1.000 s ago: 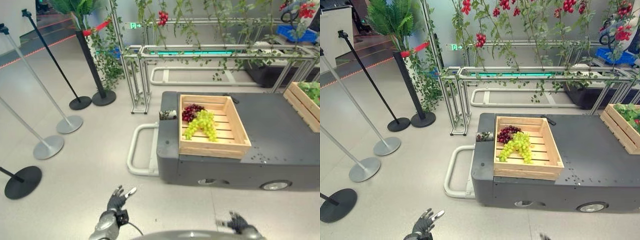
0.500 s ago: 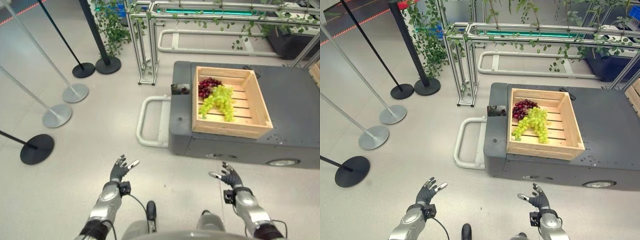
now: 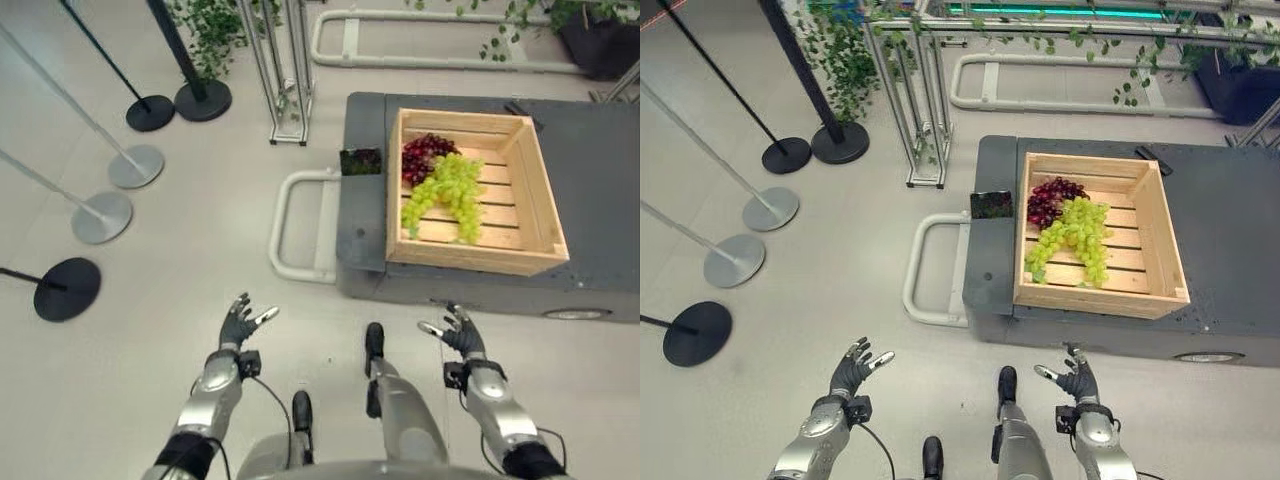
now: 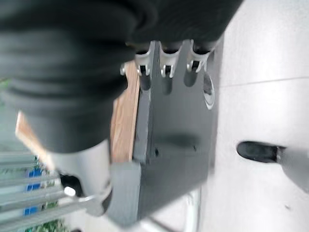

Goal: Pick up the fruits from the basket on one side to the basket on the other side

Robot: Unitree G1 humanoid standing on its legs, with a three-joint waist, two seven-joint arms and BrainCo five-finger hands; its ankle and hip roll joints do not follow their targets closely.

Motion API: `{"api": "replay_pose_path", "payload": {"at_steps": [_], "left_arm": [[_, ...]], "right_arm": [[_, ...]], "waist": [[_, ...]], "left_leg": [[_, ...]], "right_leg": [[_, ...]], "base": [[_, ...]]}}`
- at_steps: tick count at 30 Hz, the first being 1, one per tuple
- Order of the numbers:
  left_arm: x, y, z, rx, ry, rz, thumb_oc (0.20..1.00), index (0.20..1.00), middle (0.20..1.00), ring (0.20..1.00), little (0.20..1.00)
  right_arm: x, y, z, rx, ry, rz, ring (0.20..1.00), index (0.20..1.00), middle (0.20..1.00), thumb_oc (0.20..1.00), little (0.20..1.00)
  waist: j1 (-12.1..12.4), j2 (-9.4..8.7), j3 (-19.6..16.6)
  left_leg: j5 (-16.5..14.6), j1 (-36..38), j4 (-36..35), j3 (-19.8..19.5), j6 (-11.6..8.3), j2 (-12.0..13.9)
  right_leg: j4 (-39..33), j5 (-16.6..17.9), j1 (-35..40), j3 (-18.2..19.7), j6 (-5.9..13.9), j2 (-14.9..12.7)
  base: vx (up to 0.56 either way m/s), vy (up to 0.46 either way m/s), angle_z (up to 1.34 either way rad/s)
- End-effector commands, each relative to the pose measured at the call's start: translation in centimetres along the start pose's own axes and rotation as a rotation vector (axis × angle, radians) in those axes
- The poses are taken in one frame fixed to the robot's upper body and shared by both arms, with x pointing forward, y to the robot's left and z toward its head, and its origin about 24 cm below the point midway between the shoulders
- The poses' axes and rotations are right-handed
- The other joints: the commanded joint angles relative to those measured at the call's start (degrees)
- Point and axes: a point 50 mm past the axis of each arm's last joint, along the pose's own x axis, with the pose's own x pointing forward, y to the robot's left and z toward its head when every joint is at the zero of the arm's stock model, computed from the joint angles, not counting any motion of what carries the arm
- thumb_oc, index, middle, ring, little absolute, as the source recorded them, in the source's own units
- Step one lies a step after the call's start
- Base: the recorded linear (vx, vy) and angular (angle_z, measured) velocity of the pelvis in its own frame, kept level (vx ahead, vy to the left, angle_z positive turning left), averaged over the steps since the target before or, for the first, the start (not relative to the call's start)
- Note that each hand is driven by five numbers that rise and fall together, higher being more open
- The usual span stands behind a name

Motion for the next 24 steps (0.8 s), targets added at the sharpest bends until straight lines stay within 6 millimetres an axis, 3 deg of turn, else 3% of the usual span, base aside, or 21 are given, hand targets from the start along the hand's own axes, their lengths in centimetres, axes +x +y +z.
{"api": "replay_pose_path", "payload": {"at_steps": [1,3,4,5,6,8,9,10,13,15,16,19,20,24], "left_arm": [[0.2,0.2,2.1,0.004,-0.105,-0.008,1.0,1.0,1.0,1.0,1.0],[0.0,0.3,1.9,-0.01,-0.096,-0.011,1.0,1.0,1.0,1.0,1.0],[0.0,0.3,2.1,-0.025,-0.102,-0.012,1.0,1.0,1.0,1.0,1.0],[-0.1,0.2,2.2,-0.062,-0.109,-0.011,1.0,1.0,1.0,1.0,1.0],[-0.1,0.2,2.2,-0.062,-0.109,-0.011,1.0,1.0,1.0,1.0,1.0],[0.0,-0.3,2.4,-0.078,-0.116,-0.029,1.0,1.0,1.0,1.0,1.0],[0.0,-0.5,2.7,-0.089,-0.125,-0.034,1.0,1.0,1.0,1.0,1.0],[0.1,-0.8,2.8,-0.1,-0.128,-0.034,1.0,1.0,1.0,1.0,1.0],[-0.1,-0.8,2.6,-0.121,-0.119,-0.033,1.0,1.0,1.0,1.0,1.0],[-0.4,-0.6,2.3,-0.115,-0.114,-0.03,1.0,1.0,1.0,1.0,1.0],[-0.5,-0.5,1.8,-0.106,-0.1,-0.022,1.0,1.0,1.0,1.0,1.0],[-0.5,-0.4,1.6,-0.094,-0.093,-0.017,1.0,1.0,1.0,1.0,1.0],[-0.4,-0.6,2.0,-0.071,-0.103,-0.039,1.0,1.0,1.0,1.0,1.0],[-0.4,-1.0,2.8,-0.058,-0.13,-0.058,1.0,1.0,1.0,1.0,1.0]], "right_arm": [[0.2,-0.6,1.7,-0.053,-0.092,0.014,1.0,1.0,1.0,1.0,1.0],[0.2,-0.7,1.5,-0.056,-0.078,0.025,1.0,1.0,1.0,1.0,1.0],[0.4,-0.8,1.5,-0.055,-0.072,0.029,1.0,1.0,1.0,1.0,1.0],[0.4,-1.1,1.7,-0.049,-0.072,0.033,1.0,1.0,1.0,1.0,1.0],[0.4,-1.1,1.7,-0.049,-0.072,0.033,1.0,1.0,1.0,1.0,1.0],[0.4,-1.9,1.8,-0.063,-0.077,0.024,1.0,1.0,1.0,1.0,1.0],[0.4,-2.3,1.9,-0.072,-0.083,0.011,1.0,1.0,1.0,1.0,1.0],[0.5,-2.7,2.1,-0.078,-0.088,-0.004,1.0,1.0,1.0,1.0,1.0],[0.7,-2.9,2.2,-0.082,-0.083,-0.022,1.0,1.0,1.0,1.0,1.0],[0.6,-2.7,2.1,-0.085,-0.085,-0.008,1.0,1.0,1.0,1.0,1.0],[0.4,-2.5,1.6,-0.105,-0.074,0.009,1.0,1.0,1.0,1.0,1.0],[0.3,-2.6,1.4,-0.121,-0.07,0.013,1.0,1.0,1.0,1.0,1.0],[0.2,-2.5,1.4,-0.115,-0.071,0.006,1.0,1.0,1.0,1.0,1.0],[0.0,-2.0,1.8,-0.105,-0.088,0.021,1.0,1.0,1.0,1.0,1.0]], "waist": [[-0.1,-0.77,-4.7],[0.4,0.23,-5.0],[0.7,0.21,-5.0],[1.1,0.51,-4.4],[1.0,0.58,-4.4],[1.5,-0.2,-3.2],[2.0,-0.72,-2.1],[2.3,-1.47,-1.2],[3.6,-0.78,-1.2],[5.1,-0.11,-1.6],[6.4,0.69,-2.2],[6.2,0.76,-2.5],[5.1,0.88,-3.5],[5.1,0.14,-4.7]], "left_leg": [[-6.1,2.3,9.1,2.3,2.31,-3.2],[-3.6,0.4,18.1,2.0,0.7,-2.3],[-0.8,-1.5,22.4,0.9,-0.19,-2.6],[4.0,-4.6,29.2,-0.4,-1.61,-2.8],[3.9,-4.9,29.6,-0.6,-1.68,-2.7],[8.7,-10.8,45.1,-2.5,-3.82,-4.2],[8.9,-14.2,49.2,-3.2,-4.7,-5.7],[8.3,-17.8,49.3,-3.2,-4.37,-6.1],[5.7,-21.5,40.2,-3.5,-2.62,-4.1],[4.5,-20.6,24.7,-4.3,-1.11,-3.7],[6.0,-19.2,14.6,-7.2,-0.23,-5.0],[6.2,-16.4,11.4,-7.0,0.35,-5.1],[6.9,-13.8,6.6,-4.2,-0.05,-3.0],[8.7,-10.0,0.4,-2.6,-0.2,-1.5]], "right_leg": [[-0.1,-0.8,1.2,1.2,2.69,-1.4],[-1.8,-2.0,4.9,1.4,1.1,0.5],[-3.0,-2.5,6.5,1.5,0.37,0.7],[-4.0,-4.2,8.9,1.8,-1.17,1.4],[-4.1,-4.2,8.9,1.7,-1.23,1.4],[-4.7,-5.9,11.6,1.8,-2.81,0.9],[-4.9,-6.2,12.5,1.9,-3.16,0.3],[-4.8,-6.2,12.8,2.2,-3.13,-0.6],[-5.4,-7.2,14.3,3.6,-2.23,-0.1],[-6.0,-8.2,15.3,5.3,-1.5,1.3],[-6.3,-9.0,15.9,6.4,-1.35,3.1],[-5.9,-9.3,16.3,6.2,-1.4,3.6],[-5.3,-10.0,15.8,5.1,-1.12,3.8],[-2.5,-10.8,14.4,3.9,-0.24,3.1]], "base": [[0.34,-0.193,-0.19],[0.24,-0.155,-0.19],[0.29,-0.214,-0.19],[0.18,-0.154,-0.28],[0.17,-0.182,-0.38],[0.11,-0.173,-0.24],[0.08,-0.153,0.01],[0.09,-0.093,-0.04],[0.2,0.005,-0.04],[0.34,0.076,-0.45],[0.28,0.057,-0.55],[0.12,0.031,-0.6],[0.12,0.077,-0.73],[0.04,0.074,-0.07]]}}
